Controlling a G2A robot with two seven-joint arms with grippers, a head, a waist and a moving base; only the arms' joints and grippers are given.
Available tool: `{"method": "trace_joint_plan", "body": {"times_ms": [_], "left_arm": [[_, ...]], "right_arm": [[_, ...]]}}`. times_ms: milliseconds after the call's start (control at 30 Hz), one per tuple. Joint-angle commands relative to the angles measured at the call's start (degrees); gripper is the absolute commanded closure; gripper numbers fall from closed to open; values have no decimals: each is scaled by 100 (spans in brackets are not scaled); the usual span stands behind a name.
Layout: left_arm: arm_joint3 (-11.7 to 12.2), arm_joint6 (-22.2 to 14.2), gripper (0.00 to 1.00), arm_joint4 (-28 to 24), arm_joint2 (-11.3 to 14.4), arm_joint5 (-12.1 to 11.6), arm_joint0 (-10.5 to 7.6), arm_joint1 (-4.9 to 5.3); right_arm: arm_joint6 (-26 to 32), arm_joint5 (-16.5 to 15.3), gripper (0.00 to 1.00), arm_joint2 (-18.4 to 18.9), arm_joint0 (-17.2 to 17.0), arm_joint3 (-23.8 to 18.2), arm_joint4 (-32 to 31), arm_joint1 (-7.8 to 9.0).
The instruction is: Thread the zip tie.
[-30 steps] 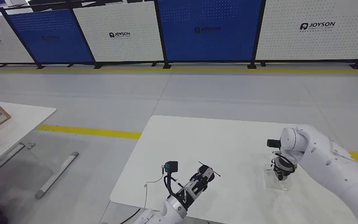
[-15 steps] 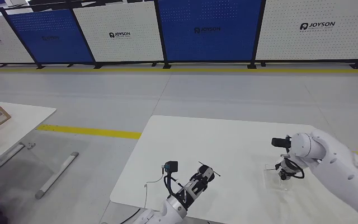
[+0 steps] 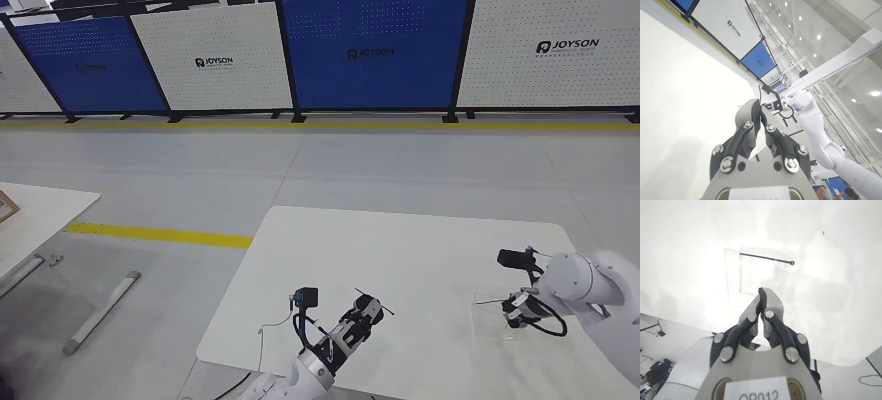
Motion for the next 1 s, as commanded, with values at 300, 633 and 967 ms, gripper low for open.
{"method": "trace_joint_plan", "body": {"times_ms": [300,633,967], "left_arm": [[0,0,100,0,0,0,0,0],[0,0,100,0,0,0,0,0],[0,0,100,0,0,0,0,0]], "right_arm": [[149,0,100,128,114,423,-184,-254],[149,0,100,14,367,853,-236,-552],[149,0,100,-380,544,1112,-370,-700]]}}
